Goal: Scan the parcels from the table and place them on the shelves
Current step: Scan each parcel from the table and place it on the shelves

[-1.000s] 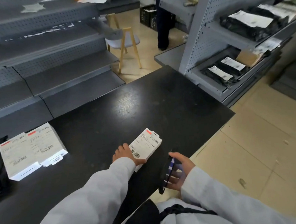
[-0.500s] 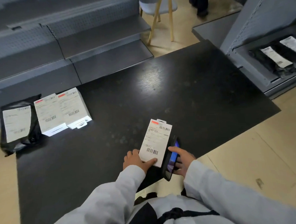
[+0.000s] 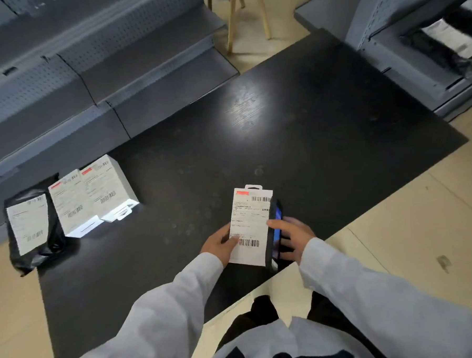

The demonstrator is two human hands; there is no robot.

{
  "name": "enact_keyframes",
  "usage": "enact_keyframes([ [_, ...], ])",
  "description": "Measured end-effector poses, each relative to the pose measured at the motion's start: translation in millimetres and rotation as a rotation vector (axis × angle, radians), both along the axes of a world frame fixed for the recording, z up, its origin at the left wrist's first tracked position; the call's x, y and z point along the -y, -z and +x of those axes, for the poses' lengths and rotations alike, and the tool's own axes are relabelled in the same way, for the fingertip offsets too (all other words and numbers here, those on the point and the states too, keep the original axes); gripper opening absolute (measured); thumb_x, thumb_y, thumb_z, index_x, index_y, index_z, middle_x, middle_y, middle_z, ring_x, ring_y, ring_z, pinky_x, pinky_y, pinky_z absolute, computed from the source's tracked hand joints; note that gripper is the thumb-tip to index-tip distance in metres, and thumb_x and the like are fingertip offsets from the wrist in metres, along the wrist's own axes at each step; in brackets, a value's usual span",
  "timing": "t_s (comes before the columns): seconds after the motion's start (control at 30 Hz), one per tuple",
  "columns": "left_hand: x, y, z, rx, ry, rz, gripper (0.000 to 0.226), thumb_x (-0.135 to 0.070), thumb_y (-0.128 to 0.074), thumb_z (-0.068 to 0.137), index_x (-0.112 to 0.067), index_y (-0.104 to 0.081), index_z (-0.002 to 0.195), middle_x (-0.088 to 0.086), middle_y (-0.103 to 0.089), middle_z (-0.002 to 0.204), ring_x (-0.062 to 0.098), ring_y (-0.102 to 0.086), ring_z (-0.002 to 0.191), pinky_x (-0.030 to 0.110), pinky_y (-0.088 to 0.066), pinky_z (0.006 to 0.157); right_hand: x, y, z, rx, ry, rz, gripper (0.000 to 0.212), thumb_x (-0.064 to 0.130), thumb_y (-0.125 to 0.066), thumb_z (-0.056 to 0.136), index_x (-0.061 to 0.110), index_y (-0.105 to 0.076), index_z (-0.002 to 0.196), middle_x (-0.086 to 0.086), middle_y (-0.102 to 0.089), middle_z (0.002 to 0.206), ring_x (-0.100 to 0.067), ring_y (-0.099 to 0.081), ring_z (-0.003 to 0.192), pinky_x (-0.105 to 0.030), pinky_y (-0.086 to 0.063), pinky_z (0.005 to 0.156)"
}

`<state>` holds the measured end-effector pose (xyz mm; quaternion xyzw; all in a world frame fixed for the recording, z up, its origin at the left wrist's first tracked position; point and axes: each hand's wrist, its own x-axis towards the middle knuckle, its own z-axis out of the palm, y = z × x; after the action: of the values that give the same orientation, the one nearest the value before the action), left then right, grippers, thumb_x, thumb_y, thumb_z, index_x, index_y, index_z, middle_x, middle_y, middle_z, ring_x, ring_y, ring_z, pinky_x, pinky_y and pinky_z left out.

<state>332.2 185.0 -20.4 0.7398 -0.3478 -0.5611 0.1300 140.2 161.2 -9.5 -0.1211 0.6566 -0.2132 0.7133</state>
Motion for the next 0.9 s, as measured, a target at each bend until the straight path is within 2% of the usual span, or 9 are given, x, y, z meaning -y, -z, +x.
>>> enact_keyframes([
  [0.07, 2.3, -6.5, -14.3, -0.056, -0.018, -0.011, 0.037, -0.018, -0.056, 0.099, -0.033, -0.058, 0.132, -0.007, -0.067, 0.122, 0.021, -0.061, 0.117, 0.046, -0.053, 0.099, -0.4, -3.4, -23.7, 0.008, 0.008, -0.025, 0.057, 0.026, -0.083, 0.080, 0.022, -0.055, 0.129, -0.007, -0.068, 0.114, -0.033, -0.065, 0.104, -0.054, -0.058, 0.089],
  [0.17, 10.0, -22.4, -44.3, -0.217, -0.046, -0.020, 0.038, -0.009, -0.063, 0.094, -0.027, -0.063, 0.127, -0.008, -0.071, 0.110, 0.014, -0.067, 0.105, 0.029, -0.060, 0.075, -6.9, -19.2, -70.4, 0.028, 0.046, -0.085, 0.054, 0.020, -0.080, 0.083, 0.023, -0.056, 0.132, -0.006, -0.074, 0.107, -0.027, -0.070, 0.096, -0.043, -0.061, 0.071],
  [0.27, 21.8, -43.2, -84.6, -0.327, 0.030, -0.007, 0.044, -0.004, -0.072, 0.086, -0.022, -0.064, 0.125, 0.002, -0.072, 0.112, 0.015, -0.071, 0.098, 0.022, -0.058, 0.066, -21.0, -43.0, -127.6, 0.027, 0.134, -0.155, 0.058, 0.018, -0.083, 0.078, 0.022, -0.060, 0.131, -0.007, -0.075, 0.106, -0.030, -0.069, 0.102, -0.047, -0.060, 0.080],
  [0.4, 42.9, -68.4, -152.2, -0.425, 0.243, 0.043, 0.047, -0.001, -0.074, 0.083, -0.016, -0.063, 0.125, 0.013, -0.070, 0.116, 0.024, -0.071, 0.101, 0.035, -0.061, 0.076, -43.7, -80.3, -204.4, 0.012, 0.192, -0.262, 0.074, 0.033, -0.085, 0.052, 0.025, -0.064, 0.124, -0.006, -0.078, 0.100, -0.026, -0.072, 0.097, -0.049, -0.058, 0.086],
  [0.53, 62.9, -96.4, -224.4, -0.452, 0.437, 0.035, 0.045, -0.001, -0.078, 0.079, -0.019, -0.066, 0.119, 0.018, -0.067, 0.119, 0.034, -0.067, 0.108, 0.054, -0.055, 0.091, -66.6, -107.7, -266.9, -0.044, 0.307, -0.350, 0.086, 0.043, -0.082, 0.045, 0.024, -0.063, 0.127, -0.005, -0.077, 0.108, -0.026, -0.072, 0.102, -0.053, -0.057, 0.091],
  [0.63, 76.7, -120.2, -277.7, -0.472, 0.550, 0.010, 0.052, -0.007, -0.082, 0.072, -0.020, -0.066, 0.119, 0.018, -0.067, 0.121, 0.035, -0.067, 0.108, 0.055, -0.055, 0.089, -78.6, -124.6, -307.9, -0.045, 0.406, -0.414, 0.088, 0.041, -0.081, 0.042, 0.024, -0.064, 0.127, -0.005, -0.077, 0.108, -0.022, -0.073, 0.099, -0.043, -0.059, 0.079],
  [0.73, 90.1, -139.7, -329.1, -0.485, 0.663, -0.026, 0.049, 0.000, -0.076, 0.080, -0.018, -0.063, 0.124, 0.012, -0.068, 0.121, 0.028, -0.070, 0.106, 0.050, -0.058, 0.087, -93.2, -135.1, -355.0, 0.033, 0.512, -0.498, 0.078, 0.036, -0.079, 0.048, 0.019, -0.070, 0.123, -0.011, -0.075, 0.111, -0.027, -0.071, 0.099, -0.035, -0.059, 0.069],
  [0.8, 99.1, -151.1, -364.7, -0.503, 0.724, -0.049, 0.049, 0.002, -0.072, 0.082, -0.017, -0.062, 0.126, 0.011, -0.069, 0.121, 0.026, -0.070, 0.105, 0.046, -0.059, 0.085, -101.8, -138.3, -386.9, 0.088, 0.565, -0.564, 0.073, 0.035, -0.080, 0.055, 0.016, -0.069, 0.125, -0.017, -0.071, 0.120, -0.036, -0.068, 0.108, -0.045, -0.059, 0.080],
  [0.9, 108.3, -160.7, -416.6, -0.531, 0.796, -0.080, 0.050, 0.004, -0.070, 0.083, -0.013, -0.060, 0.129, 0.011, -0.069, 0.121, 0.026, -0.070, 0.106, 0.041, -0.061, 0.081, -108.9, -140.1, -427.6, 0.108, 0.609, -0.627, 0.088, 0.042, -0.091, 0.049, 0.013, -0.066, 0.129, -0.023, -0.064, 0.131, -0.045, -0.060, 0.120, -0.063, -0.049, 0.098],
])
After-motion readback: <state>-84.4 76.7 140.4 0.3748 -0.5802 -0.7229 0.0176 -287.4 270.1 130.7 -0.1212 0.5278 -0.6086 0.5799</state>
